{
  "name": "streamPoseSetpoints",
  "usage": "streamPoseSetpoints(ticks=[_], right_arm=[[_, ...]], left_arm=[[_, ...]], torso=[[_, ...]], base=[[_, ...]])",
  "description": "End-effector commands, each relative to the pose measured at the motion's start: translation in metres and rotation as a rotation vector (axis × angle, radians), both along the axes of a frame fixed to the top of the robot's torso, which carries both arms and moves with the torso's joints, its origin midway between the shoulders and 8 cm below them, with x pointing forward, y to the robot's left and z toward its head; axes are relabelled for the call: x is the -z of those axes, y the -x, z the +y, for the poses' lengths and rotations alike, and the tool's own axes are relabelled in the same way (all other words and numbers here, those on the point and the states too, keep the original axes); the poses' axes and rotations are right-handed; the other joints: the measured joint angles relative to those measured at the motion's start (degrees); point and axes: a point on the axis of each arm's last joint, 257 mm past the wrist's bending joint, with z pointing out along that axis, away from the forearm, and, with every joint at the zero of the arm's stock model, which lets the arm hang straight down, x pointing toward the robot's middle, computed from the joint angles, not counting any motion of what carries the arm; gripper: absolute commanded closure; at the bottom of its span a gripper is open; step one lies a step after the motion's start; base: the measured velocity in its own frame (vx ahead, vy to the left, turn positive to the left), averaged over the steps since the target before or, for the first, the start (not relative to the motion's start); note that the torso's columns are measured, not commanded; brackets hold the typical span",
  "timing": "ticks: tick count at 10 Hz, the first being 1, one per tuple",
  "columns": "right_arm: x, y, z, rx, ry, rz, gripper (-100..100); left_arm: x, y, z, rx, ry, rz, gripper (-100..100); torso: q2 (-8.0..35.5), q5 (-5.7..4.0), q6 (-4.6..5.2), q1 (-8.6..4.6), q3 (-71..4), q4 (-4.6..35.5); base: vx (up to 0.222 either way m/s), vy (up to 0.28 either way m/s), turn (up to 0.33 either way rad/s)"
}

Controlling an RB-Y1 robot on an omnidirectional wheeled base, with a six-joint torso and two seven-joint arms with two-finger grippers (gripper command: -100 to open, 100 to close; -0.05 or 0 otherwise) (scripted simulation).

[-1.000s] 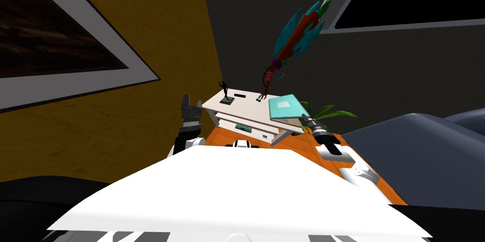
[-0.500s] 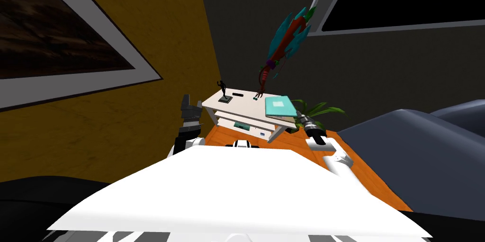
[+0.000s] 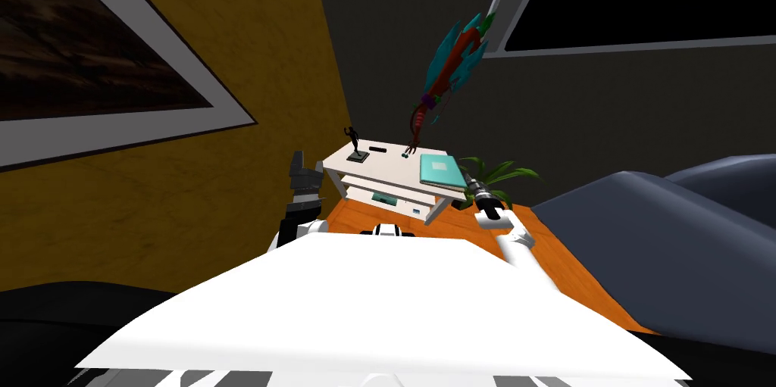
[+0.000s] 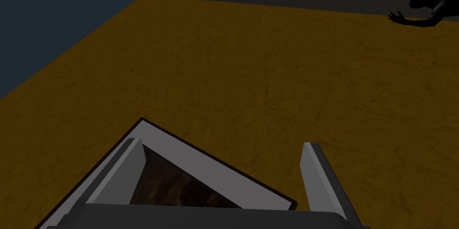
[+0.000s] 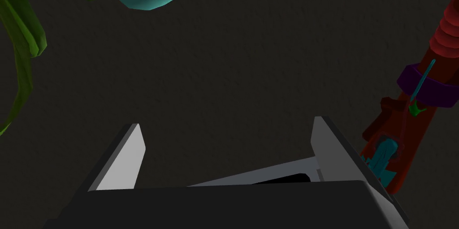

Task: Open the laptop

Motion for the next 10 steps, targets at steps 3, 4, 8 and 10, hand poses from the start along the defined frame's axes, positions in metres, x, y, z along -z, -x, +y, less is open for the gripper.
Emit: streamPoseSetpoints(ticks=[3,4,8,10], right_arm=[[-0.002,-0.048,0.036,-0.003,-0.007,0.006,-100],[-0.016,-0.059,0.042,-0.013,-0.007,-0.022,-100],[-0.022,-0.09,0.071,-0.023,-0.009,-0.019,-100],[-0.006,-0.104,0.094,-0.022,-0.007,0.027,-100]], left_arm=[[0.0,0.0,0.0,0.0,0.0,0.0,0],[0.0,0.0,0.0,0.0,0.0,0.0,0],[0.0,0.0,0.0,0.0,0.0,0.0,0],[0.0,0.0,0.0,0.0,0.0,0.0,0]], torso=[[0.1,-0.04,0.01,-0.13,0.1,0.0],[0.1,-0.03,0.01,-0.07,0.1,0.0],[0.0,-0.02,-0.01,-0.06,0.0,0.0],[0.3,-0.07,-0.01,-0.2,0.2,0.1]], base=[[-0.096,-0.091,-0.021],[-0.023,-0.04,-0.068],[-0.025,-0.039,-0.046],[-0.167,-0.131,0.071]])
